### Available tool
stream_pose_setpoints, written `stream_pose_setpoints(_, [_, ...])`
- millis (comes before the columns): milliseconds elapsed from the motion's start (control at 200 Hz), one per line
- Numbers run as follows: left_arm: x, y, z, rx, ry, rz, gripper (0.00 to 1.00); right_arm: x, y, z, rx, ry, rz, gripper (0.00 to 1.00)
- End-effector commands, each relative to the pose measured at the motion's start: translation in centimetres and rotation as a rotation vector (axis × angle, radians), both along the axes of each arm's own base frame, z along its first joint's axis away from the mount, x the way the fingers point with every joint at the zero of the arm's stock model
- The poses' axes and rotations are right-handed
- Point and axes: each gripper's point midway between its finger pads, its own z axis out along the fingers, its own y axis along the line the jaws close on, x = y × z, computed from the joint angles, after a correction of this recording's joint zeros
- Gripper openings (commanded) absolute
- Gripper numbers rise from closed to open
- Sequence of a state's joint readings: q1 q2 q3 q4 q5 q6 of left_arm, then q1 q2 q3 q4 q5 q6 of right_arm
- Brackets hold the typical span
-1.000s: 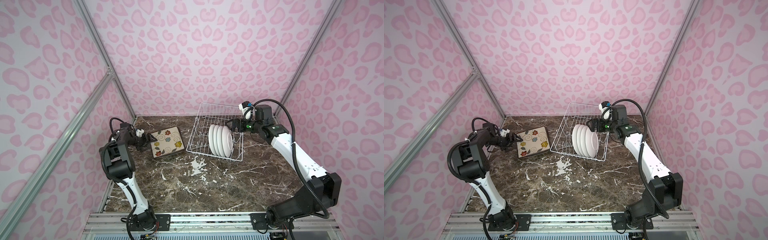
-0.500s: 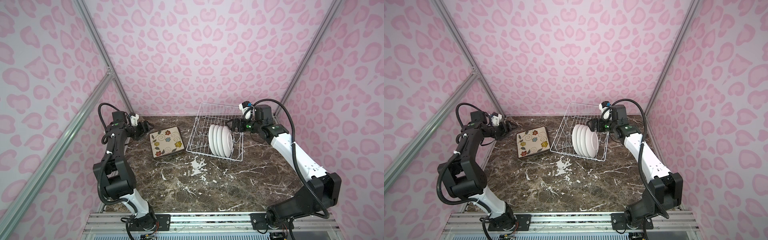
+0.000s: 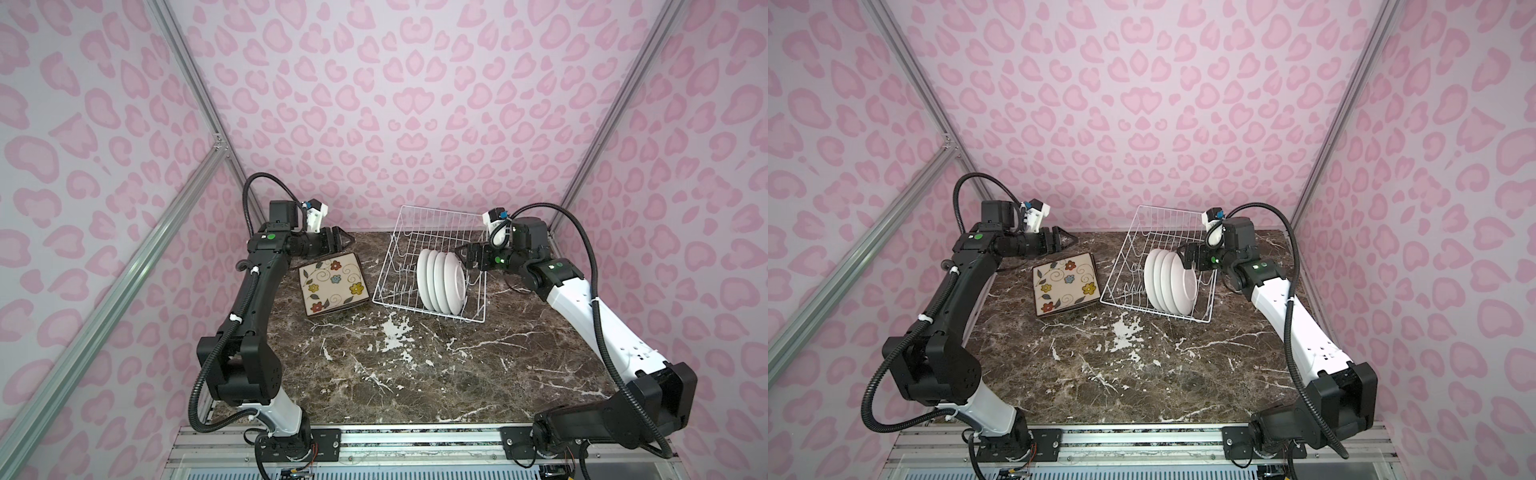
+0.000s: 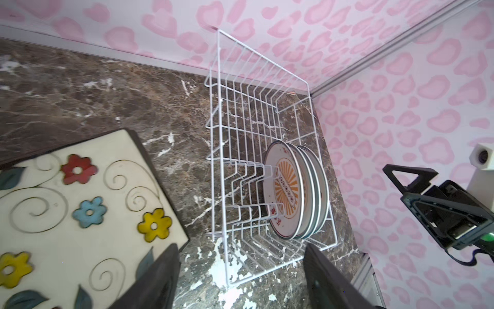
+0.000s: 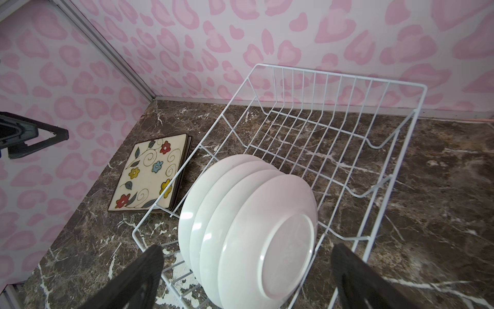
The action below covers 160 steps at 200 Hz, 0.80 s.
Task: Unload the plates from the dish rack
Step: Place the plate among the plates, then pick up a plate from the dish rack.
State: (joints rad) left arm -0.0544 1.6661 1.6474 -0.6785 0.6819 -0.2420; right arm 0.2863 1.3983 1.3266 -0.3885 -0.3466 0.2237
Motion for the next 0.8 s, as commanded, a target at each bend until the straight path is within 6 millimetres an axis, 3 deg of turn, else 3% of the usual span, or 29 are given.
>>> stream_pose_setpoints(0, [0.3,-2.4,0.1,-0.008,0.005,-0.027,0.72,0.2,-0.7,0.3,-0.017,-0.021,-0.037,0.99])
stream_pose_setpoints(225, [-0.4,-9.3,-2.2,-0.001,0.055,-0.143,0.7,-0.3,-0.9,0.4,0.008,-0.027,-0.055,0.99])
stream_pose_setpoints(375, [-0.2,-12.6,-4.5,0.023,0.11,-0.173,0.67,-0.6,-1.2,0.0,0.004,-0.019,-0.065,0.99])
stream_pose_setpoints(660, [0.6,-17.0,-7.2,0.024,0.159,-0.209,0.62,-0.8,-1.7,0.2,-0.007,-0.036,-0.084,0.99])
stream_pose_setpoints(795, [0.9,-18.2,-8.2,0.028,0.179,-0.222,0.58,-0.8,-1.7,0.1,-0.004,-0.036,-0.086,0.99])
